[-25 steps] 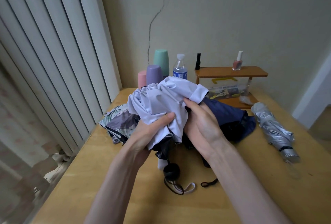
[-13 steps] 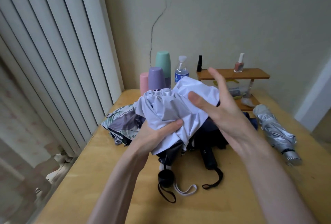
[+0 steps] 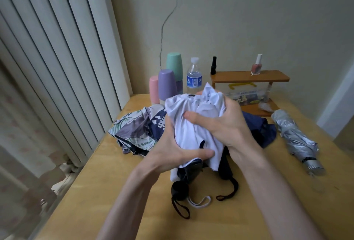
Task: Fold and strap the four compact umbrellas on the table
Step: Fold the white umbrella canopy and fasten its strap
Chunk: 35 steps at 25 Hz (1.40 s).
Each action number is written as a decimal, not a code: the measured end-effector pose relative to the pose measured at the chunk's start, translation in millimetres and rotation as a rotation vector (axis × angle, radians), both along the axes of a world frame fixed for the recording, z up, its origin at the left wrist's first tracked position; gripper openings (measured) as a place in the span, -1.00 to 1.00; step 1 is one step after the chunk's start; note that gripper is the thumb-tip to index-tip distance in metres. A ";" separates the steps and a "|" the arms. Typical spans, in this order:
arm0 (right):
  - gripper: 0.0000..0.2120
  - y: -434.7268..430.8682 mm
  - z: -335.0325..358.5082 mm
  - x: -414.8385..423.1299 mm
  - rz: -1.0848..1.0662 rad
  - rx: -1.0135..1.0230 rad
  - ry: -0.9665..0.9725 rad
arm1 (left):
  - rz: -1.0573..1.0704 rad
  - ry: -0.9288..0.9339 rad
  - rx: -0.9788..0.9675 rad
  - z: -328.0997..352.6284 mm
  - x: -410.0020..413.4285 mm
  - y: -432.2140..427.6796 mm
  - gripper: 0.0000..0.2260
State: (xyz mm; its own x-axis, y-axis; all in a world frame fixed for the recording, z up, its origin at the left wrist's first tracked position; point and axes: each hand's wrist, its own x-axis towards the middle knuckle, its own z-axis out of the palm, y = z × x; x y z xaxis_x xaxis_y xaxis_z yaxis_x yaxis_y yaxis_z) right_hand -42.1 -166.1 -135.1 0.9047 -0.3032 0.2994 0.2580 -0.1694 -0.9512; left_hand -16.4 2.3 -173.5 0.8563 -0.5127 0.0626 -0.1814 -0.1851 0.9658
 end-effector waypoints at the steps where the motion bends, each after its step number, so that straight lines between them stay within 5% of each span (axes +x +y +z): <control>1: -0.56 -1.1 -0.5 1.0 -0.061 0.063 -0.017 | 0.015 0.035 -0.065 -2.9 -2.8 -2.8 0.04; 6: -0.67 3.1 -3.6 4.9 -0.201 0.193 -0.034 | 0.035 0.060 -0.122 -7.7 -20.4 -24.8 -0.44; 16: -0.46 10.2 -12.4 15.9 -0.154 0.231 0.065 | 0.031 0.166 -0.141 -27.7 -5.1 -28.1 -0.67; 28: -0.54 23.1 -11.7 14.6 -0.262 0.523 -0.057 | -0.062 0.177 -0.182 -19.5 -3.6 -24.5 -0.74; 35: -0.52 29.2 -11.9 14.8 -0.186 0.422 -0.094 | -0.146 0.211 -0.232 -20.9 -0.2 -18.5 -0.55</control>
State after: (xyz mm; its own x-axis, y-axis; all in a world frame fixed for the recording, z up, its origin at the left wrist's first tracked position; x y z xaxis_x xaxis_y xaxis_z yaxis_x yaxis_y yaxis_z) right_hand -27.3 -136.9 -147.0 0.7982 -0.5708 0.1927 0.3480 0.1759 -0.9208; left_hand -16.6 -16.2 -194.4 0.7815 -0.6235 0.0213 0.0181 0.0569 0.9982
